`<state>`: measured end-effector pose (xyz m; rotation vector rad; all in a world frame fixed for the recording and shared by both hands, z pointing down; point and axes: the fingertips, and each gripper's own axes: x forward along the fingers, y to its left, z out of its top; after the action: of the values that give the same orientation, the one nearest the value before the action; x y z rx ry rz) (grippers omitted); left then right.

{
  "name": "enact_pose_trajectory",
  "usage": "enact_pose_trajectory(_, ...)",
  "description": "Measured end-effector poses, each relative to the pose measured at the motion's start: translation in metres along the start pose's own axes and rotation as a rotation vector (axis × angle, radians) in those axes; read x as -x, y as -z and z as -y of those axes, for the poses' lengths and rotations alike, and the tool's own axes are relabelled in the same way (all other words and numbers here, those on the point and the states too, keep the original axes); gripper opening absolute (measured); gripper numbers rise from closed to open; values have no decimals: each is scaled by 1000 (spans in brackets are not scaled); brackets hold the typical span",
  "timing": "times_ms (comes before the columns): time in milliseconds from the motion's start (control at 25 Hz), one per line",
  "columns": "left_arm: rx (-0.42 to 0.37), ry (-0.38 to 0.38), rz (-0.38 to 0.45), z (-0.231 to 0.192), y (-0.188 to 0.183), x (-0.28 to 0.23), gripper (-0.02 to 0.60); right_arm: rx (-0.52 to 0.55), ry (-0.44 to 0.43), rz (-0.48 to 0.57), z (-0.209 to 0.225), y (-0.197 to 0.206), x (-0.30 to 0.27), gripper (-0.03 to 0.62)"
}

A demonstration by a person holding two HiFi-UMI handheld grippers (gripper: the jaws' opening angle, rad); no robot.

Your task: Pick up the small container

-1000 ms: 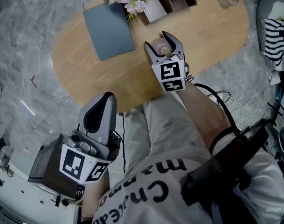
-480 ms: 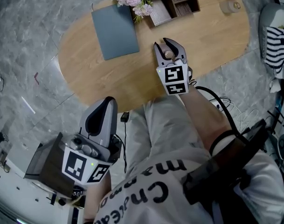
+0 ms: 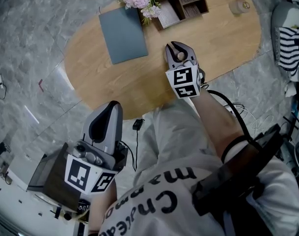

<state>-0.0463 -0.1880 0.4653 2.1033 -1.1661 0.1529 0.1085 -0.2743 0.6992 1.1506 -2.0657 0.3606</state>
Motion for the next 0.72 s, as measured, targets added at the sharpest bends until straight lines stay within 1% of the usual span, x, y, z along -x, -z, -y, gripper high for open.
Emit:
enact_pose_trajectory(280, -35, -8, 35, 7, -10, 22, 14, 18, 7, -14, -1, -1, 17, 57)
enact_pose_trajectory(400, -50, -16, 57, 11, -17, 33, 14, 16, 13, -8, 1, -9, 27, 55)
enact_pose_trajectory(560, -86, -7, 83, 23, -30, 46, 14, 13, 32, -10, 5, -23, 42, 54)
enact_pose_trajectory(720, -118, -7, 126, 31, -46, 60, 14, 10, 51, 2, 10, -42, 58, 54)
